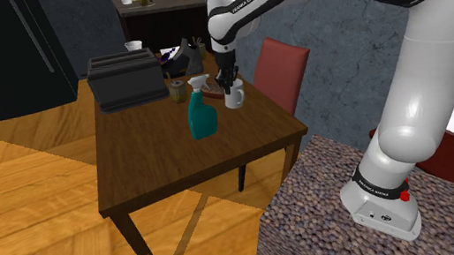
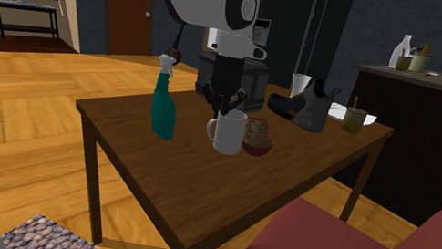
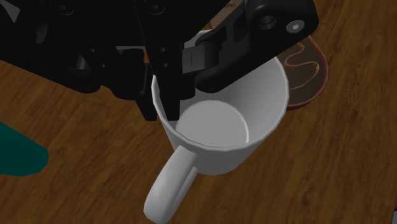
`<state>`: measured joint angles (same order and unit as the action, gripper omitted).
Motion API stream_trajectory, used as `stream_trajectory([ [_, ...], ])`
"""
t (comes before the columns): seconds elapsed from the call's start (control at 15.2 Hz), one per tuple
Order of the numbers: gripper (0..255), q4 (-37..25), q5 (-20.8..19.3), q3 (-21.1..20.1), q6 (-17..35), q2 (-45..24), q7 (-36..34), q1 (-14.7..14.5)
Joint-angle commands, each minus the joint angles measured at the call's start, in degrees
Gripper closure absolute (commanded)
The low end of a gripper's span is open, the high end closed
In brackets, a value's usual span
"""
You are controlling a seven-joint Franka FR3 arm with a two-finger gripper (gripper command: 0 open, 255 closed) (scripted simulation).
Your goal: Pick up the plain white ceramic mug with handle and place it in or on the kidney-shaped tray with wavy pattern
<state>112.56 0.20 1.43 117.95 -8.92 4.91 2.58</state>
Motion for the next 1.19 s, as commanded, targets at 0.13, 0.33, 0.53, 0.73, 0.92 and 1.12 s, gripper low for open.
stream_trajectory([
  [0.13, 255, -1.8, 0.0, 0.0, -2.9, 1.1, 0.1, 0.0],
  [0.33, 255, -3.2, -0.1, 0.0, -5.0, 1.8, 0.0, 0.0],
  [0.53, 255, -4.7, -0.1, 0.0, -7.2, 2.5, 0.0, 0.0],
  [0.73, 255, -6.4, -0.1, 0.0, -9.4, 3.0, 0.0, 0.0],
  [0.92, 255, -8.1, -0.1, 0.0, -11.6, 3.5, 0.0, 0.0],
  [1.12, 255, -12.8, -0.1, 0.2, -14.3, 1.6, 0.3, 0.2],
])
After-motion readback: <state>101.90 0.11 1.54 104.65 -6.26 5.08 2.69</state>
